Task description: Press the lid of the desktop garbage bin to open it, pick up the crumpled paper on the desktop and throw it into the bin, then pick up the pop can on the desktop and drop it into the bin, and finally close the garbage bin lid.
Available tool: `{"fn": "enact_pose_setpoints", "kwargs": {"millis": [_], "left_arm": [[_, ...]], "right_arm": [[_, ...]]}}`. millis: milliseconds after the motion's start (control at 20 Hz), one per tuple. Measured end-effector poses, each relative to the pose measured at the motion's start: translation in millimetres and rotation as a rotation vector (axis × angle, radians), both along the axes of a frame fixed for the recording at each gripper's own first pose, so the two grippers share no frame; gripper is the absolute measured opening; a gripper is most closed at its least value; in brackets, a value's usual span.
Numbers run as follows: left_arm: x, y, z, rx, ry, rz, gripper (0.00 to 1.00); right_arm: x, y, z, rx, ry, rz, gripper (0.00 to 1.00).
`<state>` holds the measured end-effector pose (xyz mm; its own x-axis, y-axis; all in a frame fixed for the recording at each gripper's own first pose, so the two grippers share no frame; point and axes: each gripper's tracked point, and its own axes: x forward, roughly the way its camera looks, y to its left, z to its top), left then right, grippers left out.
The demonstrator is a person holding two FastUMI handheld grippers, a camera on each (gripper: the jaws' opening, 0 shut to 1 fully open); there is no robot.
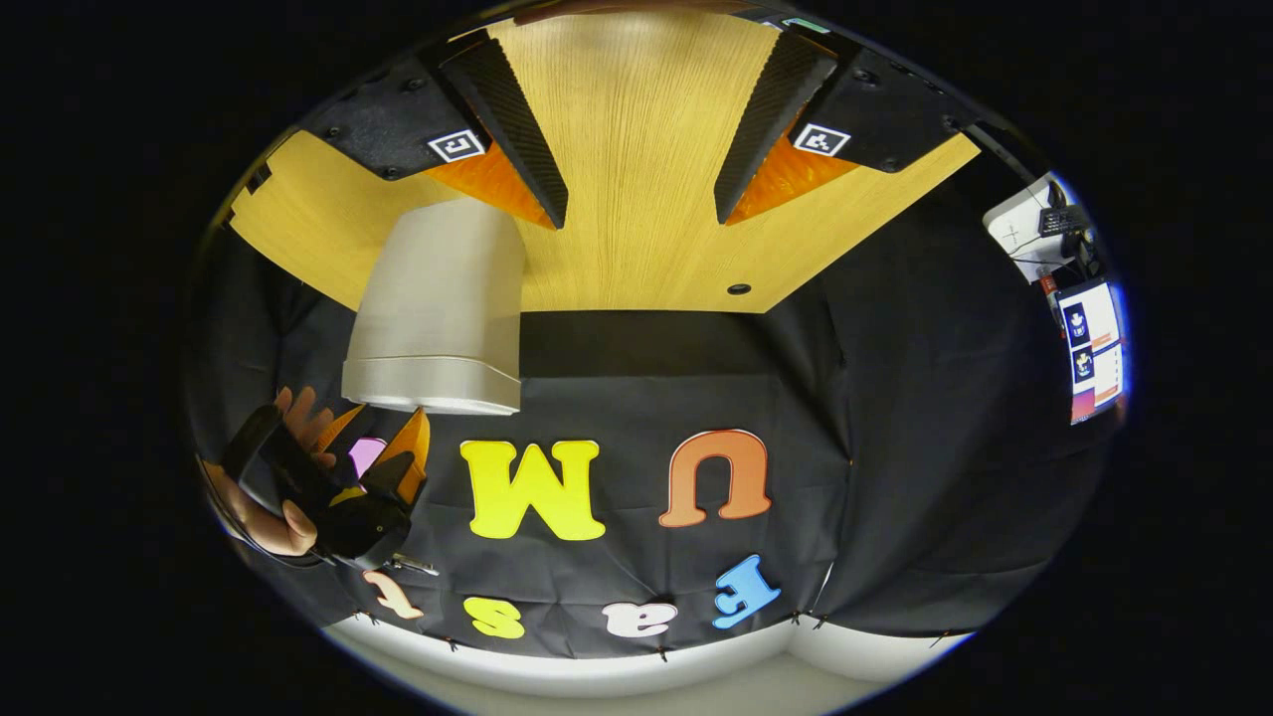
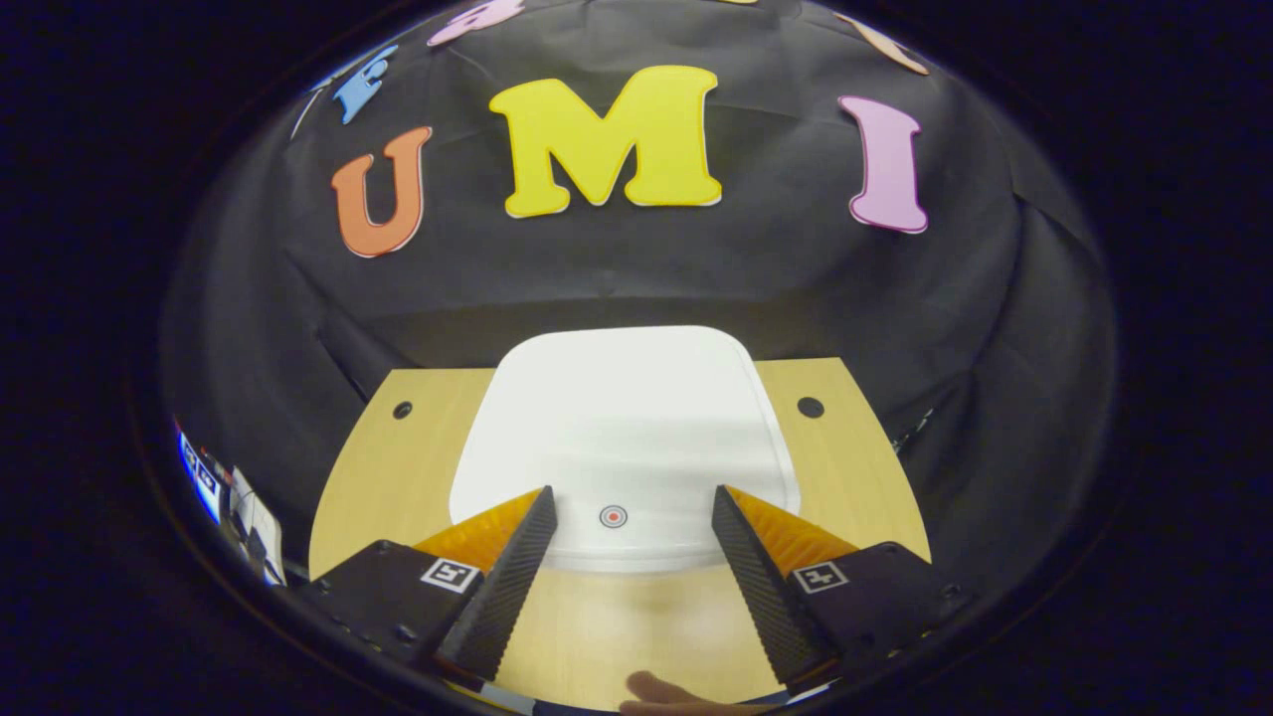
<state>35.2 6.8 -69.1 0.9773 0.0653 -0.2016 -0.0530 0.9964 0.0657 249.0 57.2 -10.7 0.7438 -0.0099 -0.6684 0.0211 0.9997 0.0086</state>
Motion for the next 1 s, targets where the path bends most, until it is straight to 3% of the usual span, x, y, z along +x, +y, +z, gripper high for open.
{"fn": "enact_pose_setpoints", "kwargs": {"millis": [150,300,550,650,850,1000], "left_arm": [[0.1,-9.4,-1.2,0.013,-0.001,-0.024,0.96],[0.6,-13.4,-3.8,0.018,0.001,-0.037,0.96],[4.8,-14.6,-4.5,0.004,0.011,-0.031,0.96],[5.7,-14.6,-5.1,-0.012,0.01,-0.026,0.96],[5.8,-20.3,-4.8,-0.013,0.004,-0.037,0.96],[5.4,-24.8,-1.3,-0.023,-0.01,-0.042,0.96]], "right_arm": [[2.0,2.2,3.6,-0.021,-0.043,-0.02,1.0],[1.2,13.2,6.9,-0.048,-0.08,0.046,0.98],[-10.8,10.1,19.0,-0.104,-0.317,0.156,0.96],[-28.9,-3.9,1.3,-0.124,-0.348,0.149,0.97],[-59.0,-10.7,-33.3,0.032,-0.38,0.133,0.96],[-69.4,-41.8,-45.2,-0.065,-0.473,0.114,0.97]]}}
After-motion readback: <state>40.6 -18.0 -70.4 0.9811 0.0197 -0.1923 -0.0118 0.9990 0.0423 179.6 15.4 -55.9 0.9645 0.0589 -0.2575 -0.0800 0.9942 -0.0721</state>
